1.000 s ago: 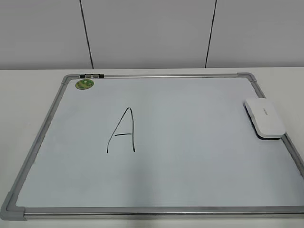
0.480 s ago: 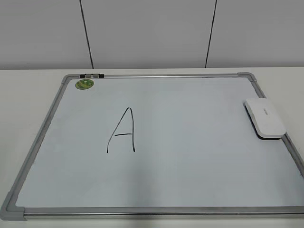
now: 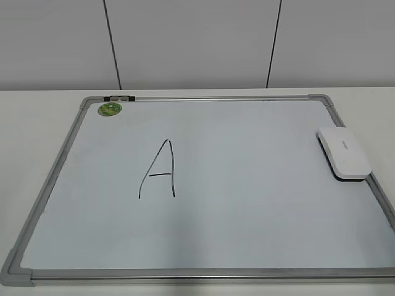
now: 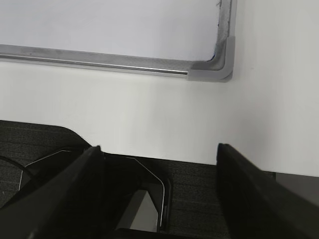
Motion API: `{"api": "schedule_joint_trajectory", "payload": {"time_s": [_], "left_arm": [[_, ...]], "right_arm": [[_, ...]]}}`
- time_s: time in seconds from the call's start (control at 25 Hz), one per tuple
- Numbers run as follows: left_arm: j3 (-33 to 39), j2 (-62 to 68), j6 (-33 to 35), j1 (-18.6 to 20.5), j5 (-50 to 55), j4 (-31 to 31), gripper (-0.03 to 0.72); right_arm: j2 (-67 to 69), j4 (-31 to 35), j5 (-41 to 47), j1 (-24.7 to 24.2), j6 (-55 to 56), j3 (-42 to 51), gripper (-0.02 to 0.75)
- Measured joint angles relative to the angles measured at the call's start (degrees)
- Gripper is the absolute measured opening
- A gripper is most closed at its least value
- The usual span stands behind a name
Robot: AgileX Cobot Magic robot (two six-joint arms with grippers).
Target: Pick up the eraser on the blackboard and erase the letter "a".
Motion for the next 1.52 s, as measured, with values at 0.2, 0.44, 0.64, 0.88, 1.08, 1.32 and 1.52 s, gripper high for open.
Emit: {"api": "schedule_joint_trajectory", "payload": {"time_s": [0.2, 0.44, 0.64, 0.88, 1.08, 1.32, 1.52], "left_arm": [[0.0, 0.0, -0.04, -0.64, -0.09, 0.0, 0.475], [0.0, -1.12, -0.04, -2.97, -0.09, 0.12, 0.474], [0.0, -8.11, -0.13, -1.28, -0.09, 0.12, 0.463], [0.0, -17.76, -0.13, 3.7, 0.02, 0.12, 0.461], [0.0, -21.39, -0.13, 4.66, 0.14, 0.12, 0.46], [0.0, -25.07, -0.17, 4.66, 0.22, 0.12, 0.452], [0.0, -25.51, -0.17, 4.66, 0.36, 0.12, 0.442]], "right_arm": [[0.0, 0.0, 0.0, 0.09, 0.0, 0.0, 0.519], [-3.85, 0.05, 0.0, -0.18, 0.0, 0.0, 0.519], [-12.96, 0.05, 0.0, -2.25, 0.0, 0.0, 0.519], [-23.41, 0.05, 0.85, -3.54, 0.0, 0.0, 0.519], [-29.07, 0.05, 1.28, -3.54, 0.03, 0.0, 0.519], [-32.47, 0.05, 1.71, -3.54, 0.13, 0.0, 0.519], [-32.47, 0.14, 1.93, -3.59, 0.13, 0.0, 0.519]]}}
